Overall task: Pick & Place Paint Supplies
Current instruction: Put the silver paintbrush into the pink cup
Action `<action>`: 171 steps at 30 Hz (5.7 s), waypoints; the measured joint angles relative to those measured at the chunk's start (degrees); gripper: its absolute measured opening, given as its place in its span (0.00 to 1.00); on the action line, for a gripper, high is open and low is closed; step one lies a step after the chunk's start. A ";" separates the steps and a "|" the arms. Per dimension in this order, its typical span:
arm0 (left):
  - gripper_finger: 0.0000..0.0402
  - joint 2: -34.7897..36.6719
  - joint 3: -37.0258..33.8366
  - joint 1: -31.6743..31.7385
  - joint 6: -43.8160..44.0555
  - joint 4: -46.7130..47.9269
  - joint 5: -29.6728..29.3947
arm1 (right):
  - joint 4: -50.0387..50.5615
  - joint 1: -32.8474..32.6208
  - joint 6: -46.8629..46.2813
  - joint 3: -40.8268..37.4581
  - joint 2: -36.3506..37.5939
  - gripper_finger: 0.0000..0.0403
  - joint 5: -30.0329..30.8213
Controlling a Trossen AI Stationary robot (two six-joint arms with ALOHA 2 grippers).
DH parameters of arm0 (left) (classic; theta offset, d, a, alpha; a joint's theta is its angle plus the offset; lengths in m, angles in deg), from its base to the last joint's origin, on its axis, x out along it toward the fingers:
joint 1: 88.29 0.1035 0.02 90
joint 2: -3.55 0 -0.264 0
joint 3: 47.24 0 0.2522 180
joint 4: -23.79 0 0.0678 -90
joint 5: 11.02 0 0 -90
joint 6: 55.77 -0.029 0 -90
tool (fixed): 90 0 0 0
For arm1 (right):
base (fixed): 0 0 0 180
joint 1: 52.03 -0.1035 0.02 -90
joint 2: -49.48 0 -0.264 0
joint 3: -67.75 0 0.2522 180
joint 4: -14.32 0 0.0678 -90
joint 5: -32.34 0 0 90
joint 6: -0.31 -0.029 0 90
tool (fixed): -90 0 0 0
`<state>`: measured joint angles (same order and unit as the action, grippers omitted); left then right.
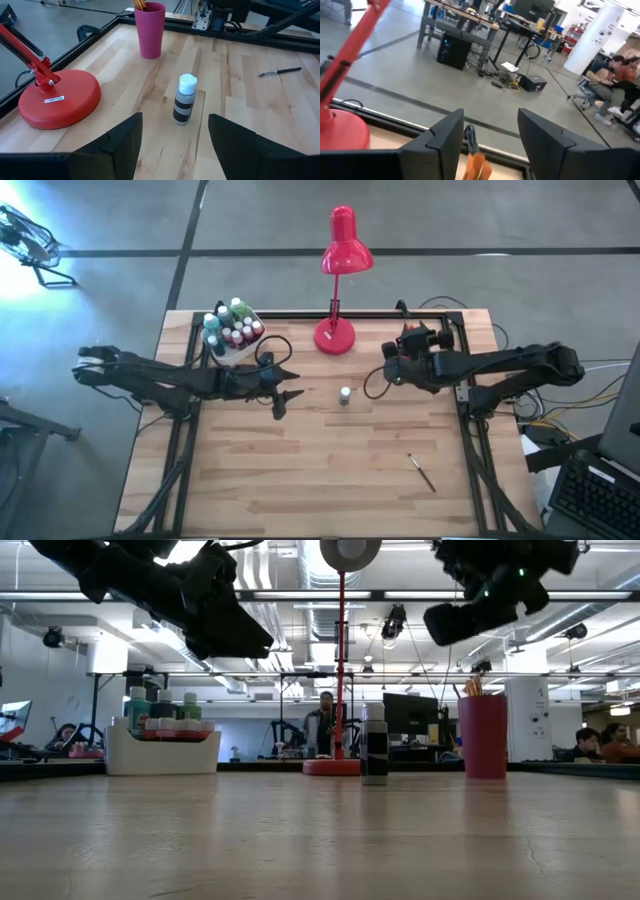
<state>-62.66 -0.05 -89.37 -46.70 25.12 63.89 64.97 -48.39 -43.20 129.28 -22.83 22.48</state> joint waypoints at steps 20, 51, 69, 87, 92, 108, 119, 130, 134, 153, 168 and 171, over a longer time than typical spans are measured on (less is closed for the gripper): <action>0.58 0.02 -0.04 -0.87 6.13 7.13 0.28 | 0.47 -17.76 35.09 23.60 1.01 0.42 -21.58; 0.58 0.02 -2.12 -0.92 11.58 10.97 0.22 | 38.74 -39.65 -27.94 32.76 -23.05 0.45 -70.71; 0.58 0.02 -2.12 -0.92 11.68 10.33 0.20 | 16.85 -36.05 -38.46 8.35 -18.09 0.44 -81.53; 0.58 0.02 -2.12 -0.92 11.75 9.80 0.20 | 2.26 -35.06 -39.46 -2.53 -19.12 0.35 -81.27; 0.58 0.02 -2.12 -0.92 11.75 9.83 0.20 | 2.44 -35.06 -39.41 -3.00 -19.17 0.30 -81.48; 0.58 0.02 -2.12 -0.92 11.73 9.81 0.20 | 3.33 -34.80 -36.63 -1.40 -19.08 0.02 -85.08; 0.58 0.02 -2.10 -0.92 11.73 9.43 0.20 | 5.81 -31.79 -24.89 10.42 -14.05 0.02 -69.83; 0.58 0.02 -2.19 -0.92 11.14 9.40 0.17 | 14.67 -30.42 -15.04 13.59 3.13 0.02 -25.78; 0.58 0.02 -2.21 -0.92 11.12 9.40 0.00 | 13.41 -28.08 -12.10 8.92 10.20 0.02 -13.91; 0.58 0.00 -2.30 -0.87 8.65 5.81 -0.46 | -9.34 -9.15 7.31 -7.12 22.96 0.02 -1.79; 0.58 0.00 -2.26 -0.83 4.65 3.82 -0.48 | -29.21 2.69 21.34 -13.72 19.78 0.02 -13.22; 0.58 0.00 -2.27 -0.79 4.41 3.82 -0.48 | -32.52 4.31 23.03 -15.65 19.30 0.02 -16.29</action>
<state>-62.66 -2.32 -90.16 -42.29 28.95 63.41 32.46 -44.08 -20.18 113.63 -3.53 6.19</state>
